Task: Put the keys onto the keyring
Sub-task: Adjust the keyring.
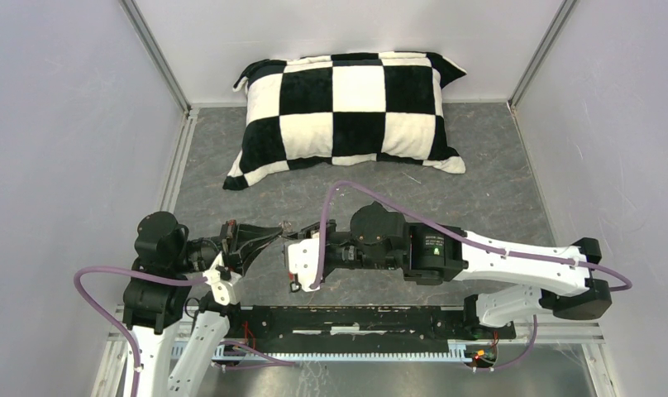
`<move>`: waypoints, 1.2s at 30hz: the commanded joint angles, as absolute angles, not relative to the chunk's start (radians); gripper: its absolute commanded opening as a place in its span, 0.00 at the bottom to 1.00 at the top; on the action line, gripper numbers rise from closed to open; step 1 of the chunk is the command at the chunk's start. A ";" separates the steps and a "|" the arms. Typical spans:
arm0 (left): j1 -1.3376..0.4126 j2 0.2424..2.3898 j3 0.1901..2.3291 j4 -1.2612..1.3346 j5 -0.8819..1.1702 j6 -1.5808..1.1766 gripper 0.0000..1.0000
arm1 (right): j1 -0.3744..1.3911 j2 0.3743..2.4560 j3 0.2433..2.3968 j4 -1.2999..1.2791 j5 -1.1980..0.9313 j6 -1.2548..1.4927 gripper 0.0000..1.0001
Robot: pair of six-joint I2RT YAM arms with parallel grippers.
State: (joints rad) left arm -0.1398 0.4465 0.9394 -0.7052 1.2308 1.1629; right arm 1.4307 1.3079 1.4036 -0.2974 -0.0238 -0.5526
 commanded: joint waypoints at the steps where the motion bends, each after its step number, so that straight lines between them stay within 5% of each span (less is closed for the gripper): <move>1: -0.140 0.443 0.974 -0.688 1.238 1.244 0.02 | 1.450 1.320 1.467 -0.280 0.083 -0.579 0.37; 17: -0.140 0.434 0.983 -0.688 1.255 1.229 0.02 | 1.458 1.387 1.550 -0.375 0.141 -0.582 0.31; 22: -0.140 0.433 0.986 -0.687 1.265 1.227 0.02 | 1.457 1.394 1.556 -0.383 0.149 -0.585 0.22; 25: -0.140 0.432 0.985 -0.687 1.270 1.223 0.02 | 1.457 1.387 1.554 -0.377 0.148 -0.586 0.01; 28: -0.140 0.435 0.988 -0.689 1.280 1.207 0.02 | 1.457 1.366 1.526 -0.351 0.155 -0.582 0.00; 32: -0.140 0.433 0.986 -0.630 1.278 1.050 0.27 | 1.456 1.279 1.406 -0.213 0.123 -0.571 0.00; 36: -0.140 0.431 0.981 -0.520 1.272 0.825 0.35 | 1.455 1.176 1.254 -0.045 0.069 -0.549 0.00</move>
